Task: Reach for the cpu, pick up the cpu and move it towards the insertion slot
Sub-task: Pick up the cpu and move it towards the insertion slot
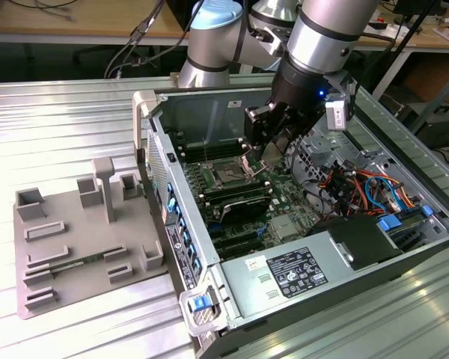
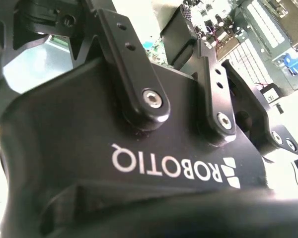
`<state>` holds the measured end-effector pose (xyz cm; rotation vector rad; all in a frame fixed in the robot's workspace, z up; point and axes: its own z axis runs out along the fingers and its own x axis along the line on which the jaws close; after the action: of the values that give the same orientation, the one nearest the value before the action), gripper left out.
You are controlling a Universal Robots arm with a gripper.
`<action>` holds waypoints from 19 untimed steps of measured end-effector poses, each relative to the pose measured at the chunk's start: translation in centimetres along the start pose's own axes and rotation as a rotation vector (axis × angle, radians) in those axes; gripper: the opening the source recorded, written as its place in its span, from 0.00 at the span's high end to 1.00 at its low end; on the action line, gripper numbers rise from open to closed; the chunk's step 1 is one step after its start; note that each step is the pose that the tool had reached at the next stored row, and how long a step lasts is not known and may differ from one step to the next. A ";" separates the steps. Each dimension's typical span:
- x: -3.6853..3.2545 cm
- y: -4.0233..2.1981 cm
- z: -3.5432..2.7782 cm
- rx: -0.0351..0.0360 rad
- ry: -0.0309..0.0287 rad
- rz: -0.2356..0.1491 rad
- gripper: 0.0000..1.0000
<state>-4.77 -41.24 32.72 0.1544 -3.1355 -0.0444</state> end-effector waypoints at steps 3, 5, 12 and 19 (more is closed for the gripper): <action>-0.28 0.12 0.18 0.0000 0.0000 0.000 0.45; -0.47 0.20 0.25 0.0001 0.0001 0.000 0.45; -1.10 0.75 0.43 0.0000 0.0001 0.000 0.45; -1.50 0.95 0.66 -0.0229 -0.0022 0.001 0.45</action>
<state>-3.37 -40.13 32.09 0.1526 -3.1359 -0.0806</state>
